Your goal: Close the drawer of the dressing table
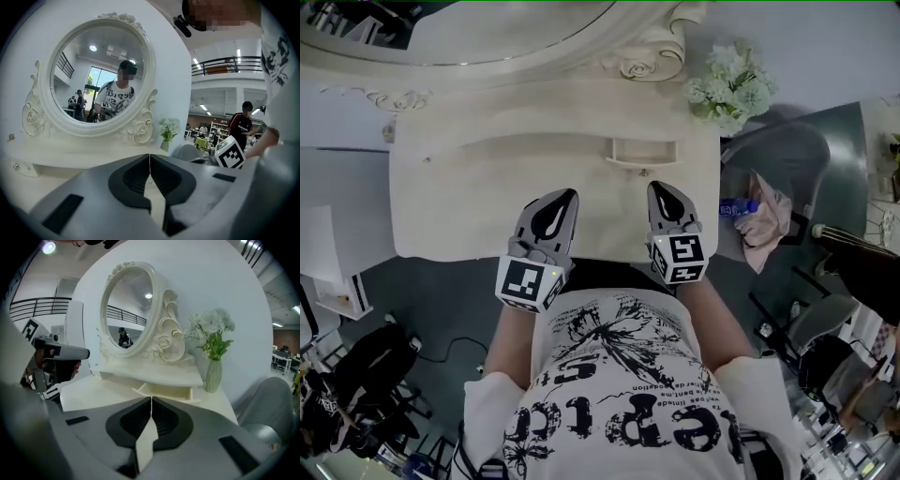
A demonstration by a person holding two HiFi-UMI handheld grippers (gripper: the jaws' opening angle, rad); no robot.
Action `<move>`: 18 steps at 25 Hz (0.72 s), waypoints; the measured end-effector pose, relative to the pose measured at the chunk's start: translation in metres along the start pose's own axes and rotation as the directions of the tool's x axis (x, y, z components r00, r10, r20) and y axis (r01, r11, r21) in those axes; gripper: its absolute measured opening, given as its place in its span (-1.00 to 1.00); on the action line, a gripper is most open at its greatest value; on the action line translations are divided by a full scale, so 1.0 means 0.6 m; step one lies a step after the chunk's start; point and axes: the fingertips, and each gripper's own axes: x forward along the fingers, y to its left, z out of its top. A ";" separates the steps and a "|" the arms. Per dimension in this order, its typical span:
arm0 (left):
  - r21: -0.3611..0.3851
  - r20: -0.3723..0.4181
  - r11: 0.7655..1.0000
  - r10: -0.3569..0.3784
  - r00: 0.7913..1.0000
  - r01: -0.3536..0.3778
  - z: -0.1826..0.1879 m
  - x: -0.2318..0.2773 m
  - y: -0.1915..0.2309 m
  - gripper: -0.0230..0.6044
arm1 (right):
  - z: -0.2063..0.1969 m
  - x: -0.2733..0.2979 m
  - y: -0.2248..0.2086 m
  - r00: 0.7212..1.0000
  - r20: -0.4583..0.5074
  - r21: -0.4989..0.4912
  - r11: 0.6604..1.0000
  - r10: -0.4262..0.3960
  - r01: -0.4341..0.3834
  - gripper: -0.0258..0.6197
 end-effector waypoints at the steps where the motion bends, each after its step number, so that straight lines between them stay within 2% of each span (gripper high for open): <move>1: -0.008 -0.004 1.000 -0.002 1.000 0.002 -0.004 0.008 0.006 -0.86 | -0.010 0.010 -0.003 1.000 -0.013 0.002 1.000 -0.005 0.005 -0.86; 6: -0.018 -0.026 1.000 -0.018 0.999 0.018 -0.026 0.036 0.025 -0.86 | -0.061 0.048 -0.021 0.995 -0.083 0.028 0.998 -0.051 0.053 -0.82; 8: -0.013 -0.032 1.000 -0.027 0.999 0.027 -0.031 0.044 0.026 -0.86 | -0.076 0.059 -0.020 0.994 -0.100 0.063 0.997 -0.036 0.043 -0.58; 18: -0.052 -0.050 0.997 -0.058 0.997 0.056 -0.057 0.051 0.025 -0.86 | -0.085 0.091 -0.012 0.993 -0.117 0.161 0.986 -0.024 0.043 -0.55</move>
